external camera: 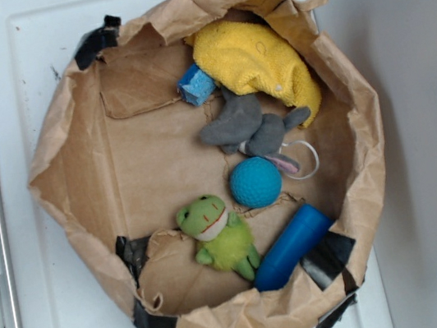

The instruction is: Grab the blue bottle.

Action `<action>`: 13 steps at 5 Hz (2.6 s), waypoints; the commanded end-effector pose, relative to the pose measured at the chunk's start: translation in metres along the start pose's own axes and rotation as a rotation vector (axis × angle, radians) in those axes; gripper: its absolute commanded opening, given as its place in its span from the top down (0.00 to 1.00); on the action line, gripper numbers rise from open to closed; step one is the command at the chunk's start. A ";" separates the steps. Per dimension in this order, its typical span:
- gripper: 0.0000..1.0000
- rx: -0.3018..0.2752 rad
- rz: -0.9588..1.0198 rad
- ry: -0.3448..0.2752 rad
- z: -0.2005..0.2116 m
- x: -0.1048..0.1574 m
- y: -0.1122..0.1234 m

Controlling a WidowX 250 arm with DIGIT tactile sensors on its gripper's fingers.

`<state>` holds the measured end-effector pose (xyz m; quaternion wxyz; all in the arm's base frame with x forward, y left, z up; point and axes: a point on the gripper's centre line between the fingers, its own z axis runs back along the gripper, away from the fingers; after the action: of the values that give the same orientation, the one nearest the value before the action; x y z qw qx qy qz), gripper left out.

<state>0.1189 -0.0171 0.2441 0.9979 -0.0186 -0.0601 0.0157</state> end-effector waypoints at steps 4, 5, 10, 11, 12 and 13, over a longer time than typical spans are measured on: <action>0.00 0.010 0.386 -0.105 -0.028 0.104 -0.006; 0.00 -0.031 0.527 -0.105 -0.042 0.138 0.007; 0.00 -0.121 0.432 -0.098 -0.142 0.159 0.032; 0.00 -0.160 0.423 -0.119 -0.137 0.160 0.028; 0.00 -0.160 0.423 -0.119 -0.137 0.160 0.028; 0.00 -0.160 0.423 -0.119 -0.137 0.160 0.028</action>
<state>0.2903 0.0022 0.1116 0.9666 -0.1064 -0.0891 0.2157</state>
